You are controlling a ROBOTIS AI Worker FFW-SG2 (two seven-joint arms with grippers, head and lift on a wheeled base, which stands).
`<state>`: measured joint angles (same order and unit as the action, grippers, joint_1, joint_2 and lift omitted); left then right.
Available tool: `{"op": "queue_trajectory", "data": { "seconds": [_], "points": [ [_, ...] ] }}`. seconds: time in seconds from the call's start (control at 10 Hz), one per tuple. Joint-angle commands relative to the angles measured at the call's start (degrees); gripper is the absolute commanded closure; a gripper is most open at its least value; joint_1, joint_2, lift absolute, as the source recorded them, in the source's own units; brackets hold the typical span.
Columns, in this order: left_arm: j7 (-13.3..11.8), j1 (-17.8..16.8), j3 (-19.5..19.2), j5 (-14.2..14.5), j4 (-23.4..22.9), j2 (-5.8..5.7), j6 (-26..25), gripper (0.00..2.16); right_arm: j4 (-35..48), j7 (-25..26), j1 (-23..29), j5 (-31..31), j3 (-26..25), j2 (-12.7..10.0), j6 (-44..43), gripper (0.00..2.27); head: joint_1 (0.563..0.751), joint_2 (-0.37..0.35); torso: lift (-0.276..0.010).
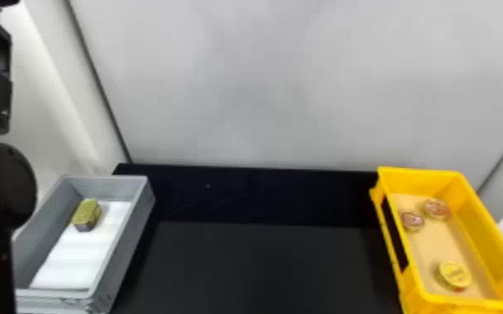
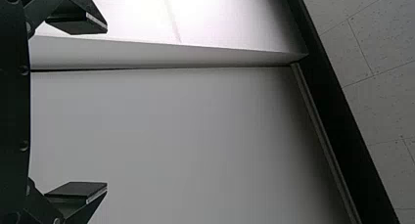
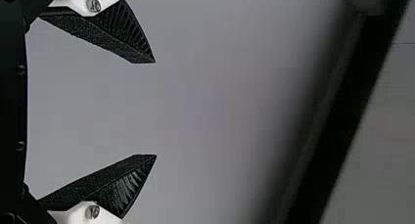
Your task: Pick up the round yellow can and place it in the yellow rectangular box
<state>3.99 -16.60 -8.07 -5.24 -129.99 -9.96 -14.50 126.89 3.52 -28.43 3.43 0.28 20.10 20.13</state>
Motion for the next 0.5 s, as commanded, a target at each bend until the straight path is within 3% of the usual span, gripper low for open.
{"op": "queue_trajectory", "data": {
  "seconds": [0.0,0.4],
  "points": [
    [-0.03,0.16,-0.19,0.05,0.0,0.03,0.17,0.14,-0.24,2.2,-1.81,1.85,1.92,0.02,-5.97,0.1,0.663,0.054,-0.007],
    [-0.03,0.25,-0.28,0.05,-0.26,0.03,0.08,0.14,0.64,4.83,-2.34,-0.09,2.71,0.29,-4.48,0.08,0.663,0.054,-0.008]
  ]
}}
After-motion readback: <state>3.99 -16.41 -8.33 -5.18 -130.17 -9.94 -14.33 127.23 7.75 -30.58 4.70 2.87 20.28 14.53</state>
